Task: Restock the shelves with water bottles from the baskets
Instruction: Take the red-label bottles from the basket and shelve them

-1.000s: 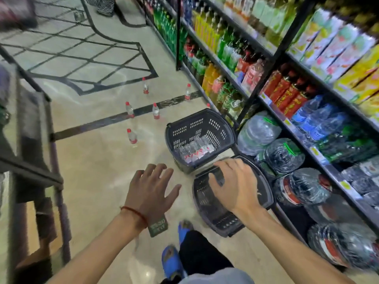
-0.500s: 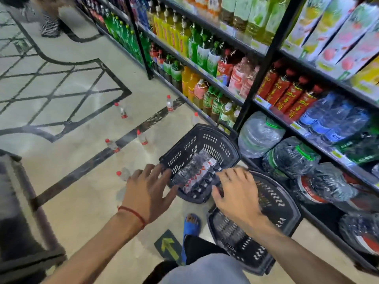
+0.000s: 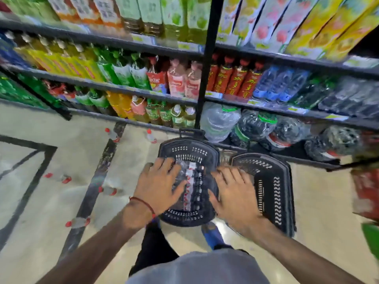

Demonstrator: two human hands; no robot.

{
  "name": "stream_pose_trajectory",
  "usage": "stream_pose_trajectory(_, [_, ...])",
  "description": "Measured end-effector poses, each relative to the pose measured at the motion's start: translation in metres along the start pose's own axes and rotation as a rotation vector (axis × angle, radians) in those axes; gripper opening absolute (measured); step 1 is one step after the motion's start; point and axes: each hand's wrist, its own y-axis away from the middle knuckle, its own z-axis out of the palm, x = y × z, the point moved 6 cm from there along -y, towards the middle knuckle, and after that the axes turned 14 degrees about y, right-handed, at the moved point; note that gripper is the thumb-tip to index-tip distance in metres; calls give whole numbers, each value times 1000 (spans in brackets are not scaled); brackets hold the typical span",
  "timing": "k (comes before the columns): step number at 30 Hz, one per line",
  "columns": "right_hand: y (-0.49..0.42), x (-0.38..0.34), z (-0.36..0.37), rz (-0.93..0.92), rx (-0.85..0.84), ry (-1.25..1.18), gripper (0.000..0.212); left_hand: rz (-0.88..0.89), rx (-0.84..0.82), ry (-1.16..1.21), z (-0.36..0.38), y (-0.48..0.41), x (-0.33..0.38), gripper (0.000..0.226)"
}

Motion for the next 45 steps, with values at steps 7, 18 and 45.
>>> stream_pose_trajectory(7, [15,-45,-22,409,-80,-45,47,384,-166,-28,-18,-39,-34,57])
stream_pose_trajectory(18, [44,-77,1,657,-166,-129,52,686,-242,-30,11,-50,-21,53])
stream_pose_trajectory(45, [-60,-174,229,1592,-357,-371,39,1353,-724,-10,247,-225,-67,48])
